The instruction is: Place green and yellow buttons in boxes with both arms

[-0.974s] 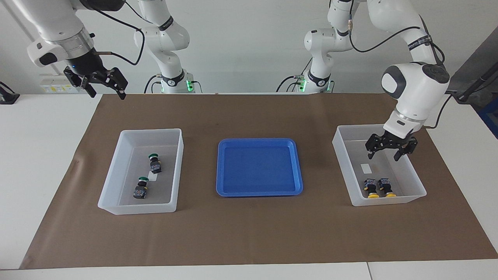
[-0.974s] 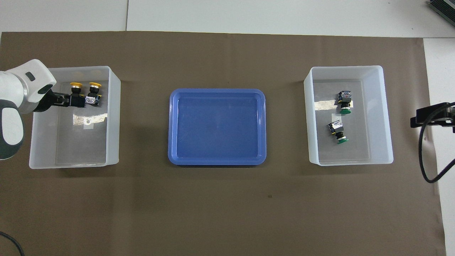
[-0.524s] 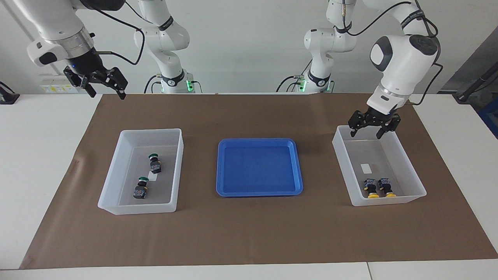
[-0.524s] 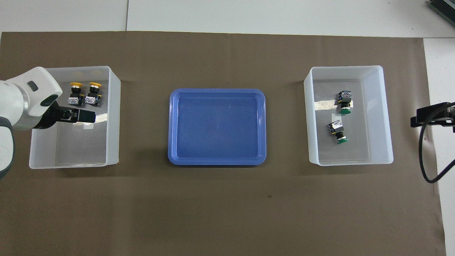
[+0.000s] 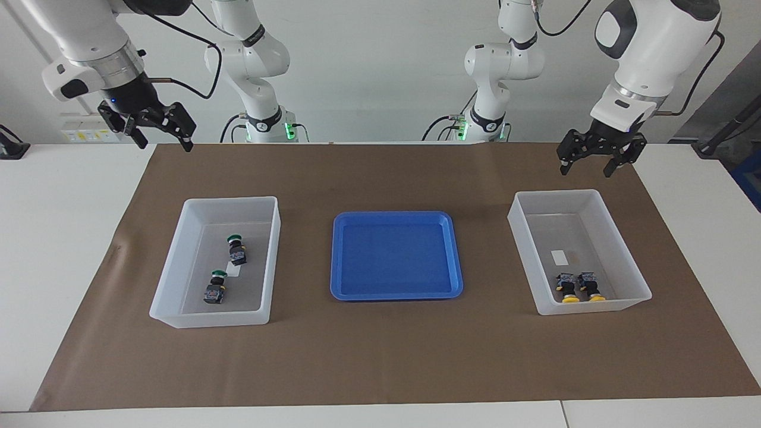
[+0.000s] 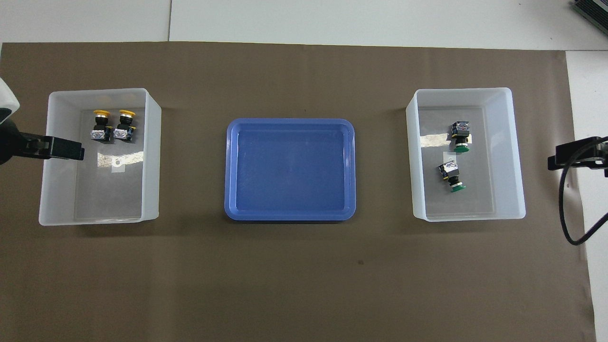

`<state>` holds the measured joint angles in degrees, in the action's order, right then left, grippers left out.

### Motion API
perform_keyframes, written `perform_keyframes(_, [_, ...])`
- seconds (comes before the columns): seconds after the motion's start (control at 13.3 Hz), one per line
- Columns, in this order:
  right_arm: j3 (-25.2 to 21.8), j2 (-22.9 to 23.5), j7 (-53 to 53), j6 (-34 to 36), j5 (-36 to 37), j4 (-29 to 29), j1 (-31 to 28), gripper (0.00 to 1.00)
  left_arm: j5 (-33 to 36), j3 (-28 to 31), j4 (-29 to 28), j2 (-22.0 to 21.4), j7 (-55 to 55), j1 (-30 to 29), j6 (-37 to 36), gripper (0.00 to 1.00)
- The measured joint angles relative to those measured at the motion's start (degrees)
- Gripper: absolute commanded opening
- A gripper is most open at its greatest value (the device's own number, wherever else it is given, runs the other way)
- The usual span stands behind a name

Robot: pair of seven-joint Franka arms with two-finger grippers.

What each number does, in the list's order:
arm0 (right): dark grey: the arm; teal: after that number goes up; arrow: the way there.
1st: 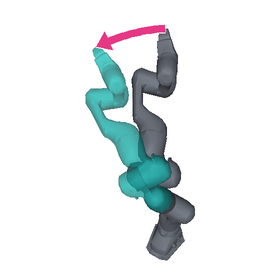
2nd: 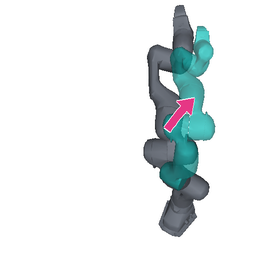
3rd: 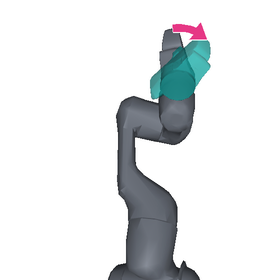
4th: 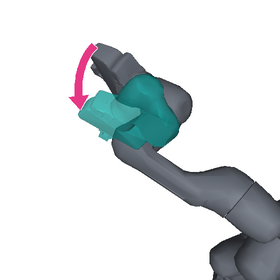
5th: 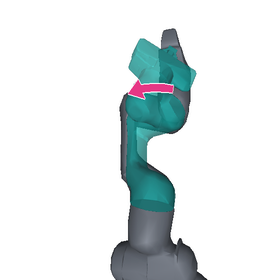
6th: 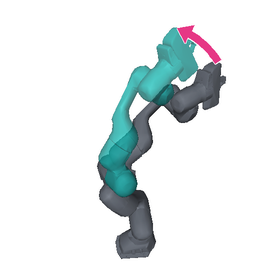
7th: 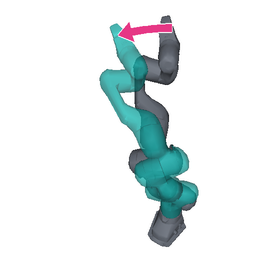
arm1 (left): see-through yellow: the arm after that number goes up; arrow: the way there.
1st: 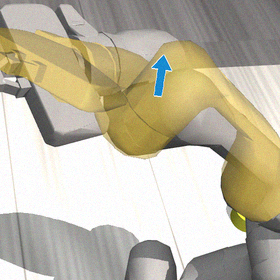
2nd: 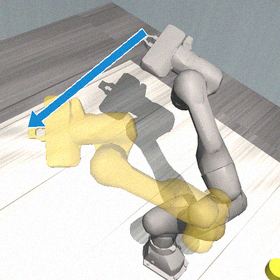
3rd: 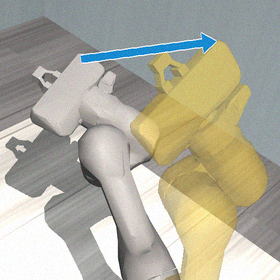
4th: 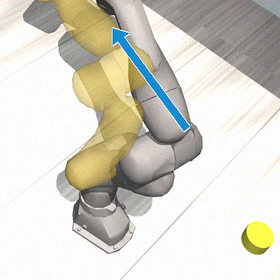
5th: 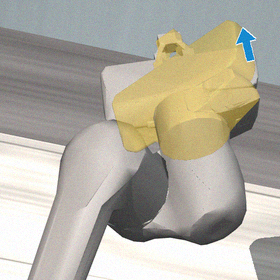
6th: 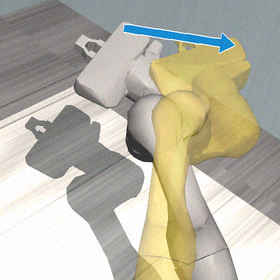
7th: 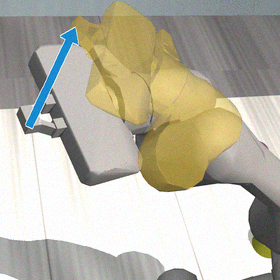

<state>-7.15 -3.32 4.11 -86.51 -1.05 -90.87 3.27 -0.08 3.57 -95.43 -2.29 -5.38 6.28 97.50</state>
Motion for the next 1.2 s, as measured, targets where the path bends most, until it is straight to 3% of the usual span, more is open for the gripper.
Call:
perform_keyframes(0.3, [0.0, -0.03, 0.0, 0.0, 0.0, 0.0, 0.03, 1.0, 0.06, 0.16, 9.4, 5.38, 0.0, -0.85, -7.0, 1.0])
perform_keyframes(1.2, [0.0, -0.32, 0.0, 0.0, -0.01, 0.0, 0.04, 1.0, 0.11, -0.68, 8.81, 4.47, 1.73, -0.67, -7.53, 1.0])
